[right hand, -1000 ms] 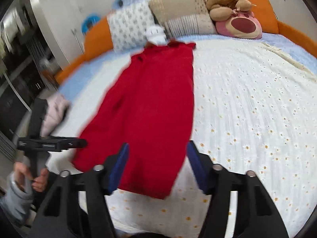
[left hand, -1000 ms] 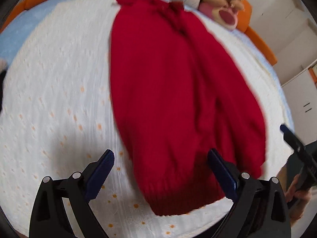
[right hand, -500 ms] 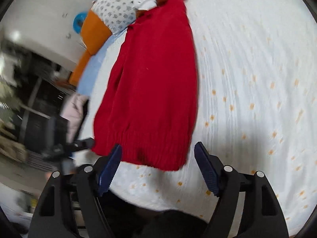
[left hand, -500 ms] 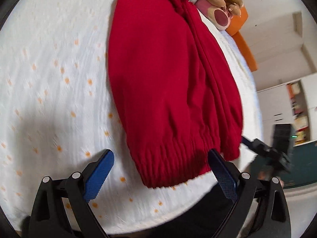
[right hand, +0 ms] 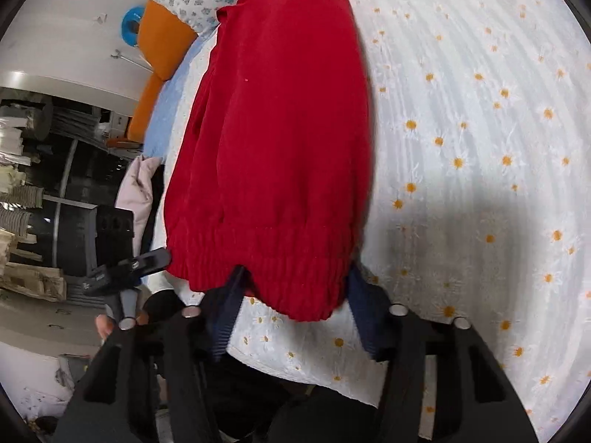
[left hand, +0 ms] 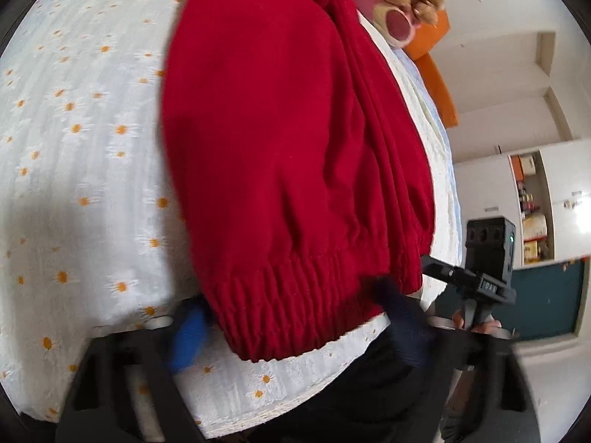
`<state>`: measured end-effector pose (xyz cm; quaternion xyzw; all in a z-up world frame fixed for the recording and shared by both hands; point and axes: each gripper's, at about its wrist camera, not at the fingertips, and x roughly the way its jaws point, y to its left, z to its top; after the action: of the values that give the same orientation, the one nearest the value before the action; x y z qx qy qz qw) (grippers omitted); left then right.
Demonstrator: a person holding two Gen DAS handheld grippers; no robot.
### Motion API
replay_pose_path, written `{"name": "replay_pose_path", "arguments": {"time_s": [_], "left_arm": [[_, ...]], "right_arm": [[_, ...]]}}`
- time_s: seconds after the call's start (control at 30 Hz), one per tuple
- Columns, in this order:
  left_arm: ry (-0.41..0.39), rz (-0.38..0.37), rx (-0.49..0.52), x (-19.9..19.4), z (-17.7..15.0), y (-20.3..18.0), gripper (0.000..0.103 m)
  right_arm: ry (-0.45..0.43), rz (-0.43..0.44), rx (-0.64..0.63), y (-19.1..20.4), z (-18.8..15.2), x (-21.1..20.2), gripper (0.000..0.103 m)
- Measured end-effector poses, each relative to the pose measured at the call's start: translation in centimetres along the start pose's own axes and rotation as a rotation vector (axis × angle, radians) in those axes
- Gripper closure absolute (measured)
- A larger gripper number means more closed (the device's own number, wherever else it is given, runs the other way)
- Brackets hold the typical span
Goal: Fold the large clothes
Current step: 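Grasp the ribbed sweater hem with both grippers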
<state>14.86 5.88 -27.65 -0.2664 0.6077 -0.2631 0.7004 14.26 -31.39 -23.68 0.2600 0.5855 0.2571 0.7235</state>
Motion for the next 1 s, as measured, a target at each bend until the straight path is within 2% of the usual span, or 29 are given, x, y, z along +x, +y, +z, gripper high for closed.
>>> {"name": "replay_pose_path", "arguments": {"time_s": [0.1, 0.23, 0.33, 0.4, 0.57, 0.67, 0.77, 0.8, 0.93, 1.0], "left_arm": [[-0.002, -0.036, -0.025, -0.9, 0.5, 0.1, 0.05], [0.021, -0.087, -0.059, -1.1, 0.8, 0.2, 0.051], [0.057, -0.178, -0.139, -1.4, 1.7, 1.3, 0.051], [0.079, -0.207, -0.15, -1.5, 1.8, 1.5, 0.053], [0.116, -0.158, -0.148, -1.1, 1.4, 3.3, 0.049], [0.125, -0.128, -0.138, -1.3, 1.1, 3.1, 0.048], [0.142, -0.113, -0.093, -1.4, 1.2, 1.1, 0.022], [0.141, -0.097, -0.081, -1.2, 1.2, 0.4, 0.018], [0.128, -0.02, -0.024, -1.2, 1.4, -1.8, 0.019], [0.122, 0.004, -0.028, -1.4, 1.1, -2.1, 0.031]], "right_arm": [[0.008, -0.004, -0.011, 0.9, 0.2, -0.7, 0.062], [0.036, 0.104, 0.047, 0.9, 1.0, -1.7, 0.066], [0.054, 0.199, 0.085, 1.2, 1.7, -2.4, 0.067], [0.065, 0.233, 0.091, 1.9, 2.4, -2.5, 0.067], [0.108, 0.203, 0.088, 1.8, 2.6, -1.6, 0.067], [0.111, 0.219, 0.12, 0.8, 2.5, -1.6, 0.067], [0.117, 0.208, 0.122, 0.5, 2.4, -1.6, 0.065], [0.12, 0.208, 0.125, 0.3, 2.4, -1.6, 0.064], [0.129, 0.218, 0.144, -0.3, 2.4, -1.3, 0.062], [0.133, 0.227, 0.162, -0.5, 2.6, -1.1, 0.053]]}}
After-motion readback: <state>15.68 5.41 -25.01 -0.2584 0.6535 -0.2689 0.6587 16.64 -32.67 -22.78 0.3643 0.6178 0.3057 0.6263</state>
